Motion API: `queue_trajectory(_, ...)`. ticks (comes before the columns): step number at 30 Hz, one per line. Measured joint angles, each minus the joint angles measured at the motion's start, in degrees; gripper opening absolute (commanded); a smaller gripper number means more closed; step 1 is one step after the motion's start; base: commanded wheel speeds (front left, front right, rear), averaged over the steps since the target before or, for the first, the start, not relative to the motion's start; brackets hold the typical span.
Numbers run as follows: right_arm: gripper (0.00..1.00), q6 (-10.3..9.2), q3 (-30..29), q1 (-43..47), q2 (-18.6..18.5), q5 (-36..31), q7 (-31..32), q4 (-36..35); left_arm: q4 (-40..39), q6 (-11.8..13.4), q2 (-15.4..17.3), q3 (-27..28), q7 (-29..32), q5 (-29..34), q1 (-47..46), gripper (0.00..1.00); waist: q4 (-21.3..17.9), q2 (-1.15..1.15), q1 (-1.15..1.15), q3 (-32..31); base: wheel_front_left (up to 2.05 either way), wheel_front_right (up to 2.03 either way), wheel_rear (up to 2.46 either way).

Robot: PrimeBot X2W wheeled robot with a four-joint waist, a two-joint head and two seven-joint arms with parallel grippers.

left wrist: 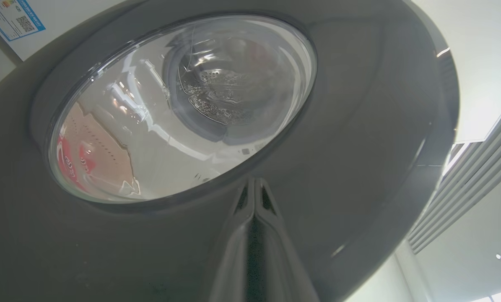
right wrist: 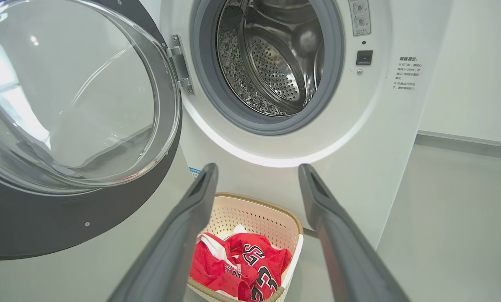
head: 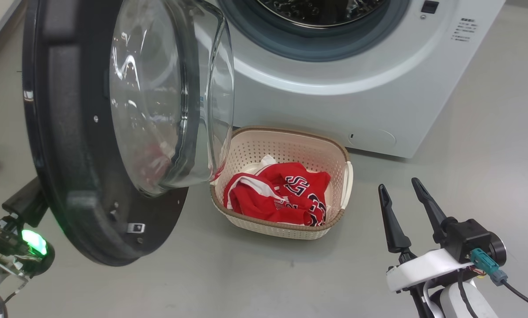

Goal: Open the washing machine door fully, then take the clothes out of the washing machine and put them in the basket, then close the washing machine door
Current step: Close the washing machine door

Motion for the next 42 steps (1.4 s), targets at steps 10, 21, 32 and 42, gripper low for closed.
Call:
queue_trajectory(10, 1.0, 0.0, 0.4, -0.5, 0.1, 0.0, 0.0, -0.3, -7.7, 0.0, -2.4, -0.2, 3.5, -0.1, 2.1, 0.0, -4.3, 0.0, 0.0, 0.0, 0.0, 0.0, 0.0)
queue_trajectory(21, 1.0, -0.02, 1.0, -1.5, 0.3, 0.0, 0.0, -1.1, -11.1, 0.0, -3.7, -0.1, 5.0, 0.5, 4.4, 0.0, -10.9, 0.0, 0.0, 0.1, 0.0, 0.0, 0.0)
queue_trajectory(32, 1.0, -0.08, 2.6, -1.5, 0.5, 1.2, 0.0, -1.6, -11.8, 0.0, -4.2, -0.2, 5.4, 1.3, 4.4, 0.0, -19.3, 0.0, 0.0, 0.7, 0.0, 0.0, 0.0)
queue_trajectory(42, 1.0, -0.71, 4.5, -2.3, 0.5, 4.5, 0.0, -3.4, -11.5, 0.0, -5.1, -0.3, 4.3, 1.5, 1.8, 0.0, -25.7, 0.0, 0.0, 2.8, 0.0, 0.0, 0.0)
